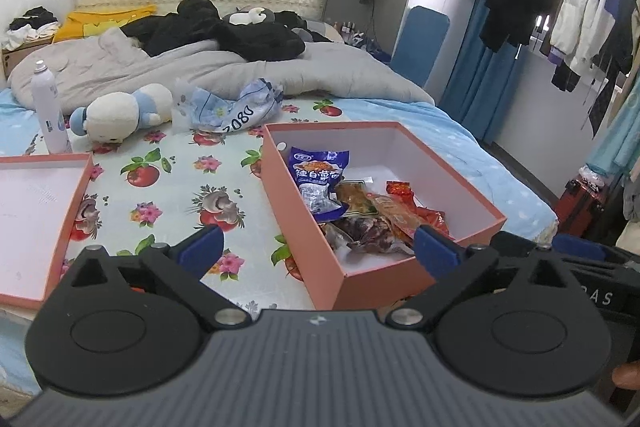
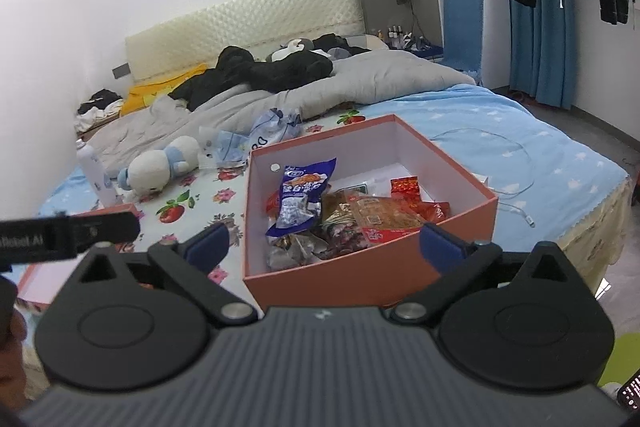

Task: Organize snacks

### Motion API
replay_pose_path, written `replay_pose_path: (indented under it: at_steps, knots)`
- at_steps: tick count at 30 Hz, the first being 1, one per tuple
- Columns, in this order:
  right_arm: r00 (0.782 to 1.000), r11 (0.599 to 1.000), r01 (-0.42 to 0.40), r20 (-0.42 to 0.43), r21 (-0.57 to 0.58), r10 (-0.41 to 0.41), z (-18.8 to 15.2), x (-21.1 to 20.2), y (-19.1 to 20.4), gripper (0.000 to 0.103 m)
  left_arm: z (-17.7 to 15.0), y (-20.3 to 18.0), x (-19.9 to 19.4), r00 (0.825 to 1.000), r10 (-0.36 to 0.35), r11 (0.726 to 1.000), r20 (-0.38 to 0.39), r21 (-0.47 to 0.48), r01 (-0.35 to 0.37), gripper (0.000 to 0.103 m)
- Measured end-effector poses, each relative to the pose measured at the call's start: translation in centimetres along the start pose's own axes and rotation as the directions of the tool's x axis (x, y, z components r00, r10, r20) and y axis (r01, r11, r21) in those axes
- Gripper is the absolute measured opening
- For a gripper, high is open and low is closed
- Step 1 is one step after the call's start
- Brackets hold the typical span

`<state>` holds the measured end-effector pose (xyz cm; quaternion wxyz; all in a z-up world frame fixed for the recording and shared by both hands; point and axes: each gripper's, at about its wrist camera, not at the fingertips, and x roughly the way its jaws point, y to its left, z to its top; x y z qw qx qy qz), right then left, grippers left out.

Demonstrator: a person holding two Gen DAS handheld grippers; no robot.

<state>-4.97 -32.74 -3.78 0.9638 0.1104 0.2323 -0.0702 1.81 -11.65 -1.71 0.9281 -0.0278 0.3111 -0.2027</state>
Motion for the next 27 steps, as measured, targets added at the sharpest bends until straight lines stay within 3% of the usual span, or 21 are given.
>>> replay_pose_path:
  at_steps: [14, 27]
  knots:
    - [1.0, 1.0, -0.004, -0.014, -0.015, 0.004, -0.29, 0.11, 0.25, 0.103, 0.23, 0.25, -0.05, 0.998, 0.069, 0.998, -0.003, 0.008, -0.069, 0.103]
    - [0.999, 1.0, -0.013, -0.029, -0.013, 0.013, -0.42, 0.38, 0.29, 0.103, 0.27, 0.74, -0.15, 0.996, 0.086, 0.996, 0.02, -0.01, -0.086, 0.103]
